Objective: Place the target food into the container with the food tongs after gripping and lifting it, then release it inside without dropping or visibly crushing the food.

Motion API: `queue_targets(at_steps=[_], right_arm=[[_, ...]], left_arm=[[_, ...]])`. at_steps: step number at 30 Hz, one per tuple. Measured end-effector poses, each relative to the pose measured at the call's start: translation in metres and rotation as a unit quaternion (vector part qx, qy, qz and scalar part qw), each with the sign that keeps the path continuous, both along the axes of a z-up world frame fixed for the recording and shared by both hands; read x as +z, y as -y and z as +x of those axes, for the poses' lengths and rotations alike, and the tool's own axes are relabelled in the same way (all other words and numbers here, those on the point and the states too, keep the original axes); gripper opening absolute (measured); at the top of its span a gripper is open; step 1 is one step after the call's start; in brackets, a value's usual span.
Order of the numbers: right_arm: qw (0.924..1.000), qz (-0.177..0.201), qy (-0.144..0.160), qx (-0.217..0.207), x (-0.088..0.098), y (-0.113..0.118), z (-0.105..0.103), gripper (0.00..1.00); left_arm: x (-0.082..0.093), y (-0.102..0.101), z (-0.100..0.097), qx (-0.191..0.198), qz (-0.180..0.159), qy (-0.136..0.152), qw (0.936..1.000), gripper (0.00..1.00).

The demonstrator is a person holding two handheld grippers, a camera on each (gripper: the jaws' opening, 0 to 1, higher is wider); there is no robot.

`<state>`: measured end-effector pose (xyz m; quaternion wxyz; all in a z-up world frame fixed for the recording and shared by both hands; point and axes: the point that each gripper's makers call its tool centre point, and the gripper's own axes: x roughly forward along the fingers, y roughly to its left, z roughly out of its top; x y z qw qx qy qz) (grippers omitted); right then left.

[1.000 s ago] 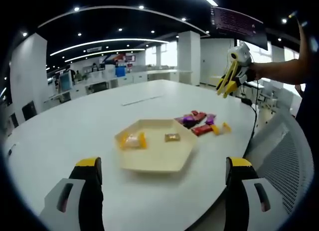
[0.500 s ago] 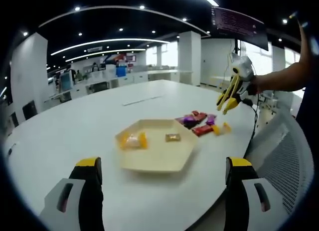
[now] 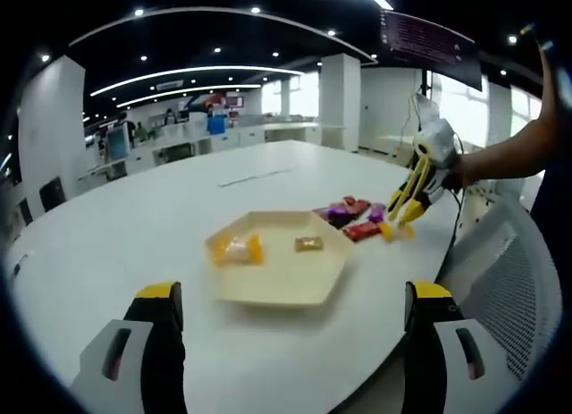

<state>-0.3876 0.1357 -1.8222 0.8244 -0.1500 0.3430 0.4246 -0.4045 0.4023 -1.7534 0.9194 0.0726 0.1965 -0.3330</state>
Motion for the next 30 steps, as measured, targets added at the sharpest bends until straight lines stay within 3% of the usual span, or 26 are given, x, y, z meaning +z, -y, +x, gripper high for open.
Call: queue_targets(at_steps=[14,21,24,30], right_arm=[[0.9992,-0.023,-0.026,-0.020,-0.016,0.002,0.005,0.26],[0.9987,-0.006,-0.040,-0.031,-0.013,0.001,0.004,0.22],[0.9991,-0.016,-0.035,-0.020,-0.010,0.001,0.003,0.22],[0.9992,0.006,-0.033,-0.023,0.012,0.000,0.007,0.23]], left_arm=[[-0.001,0.000,0.000,0.001,0.000,-0.002,1.0000,0.99],[0.001,-0.001,0.000,0.002,-0.003,0.001,1.0000,0.99],[0.002,0.000,0.000,0.001,-0.006,0.002,1.0000,0.99],[0.001,0.000,0.000,-0.001,-0.005,0.002,1.0000,0.99]])
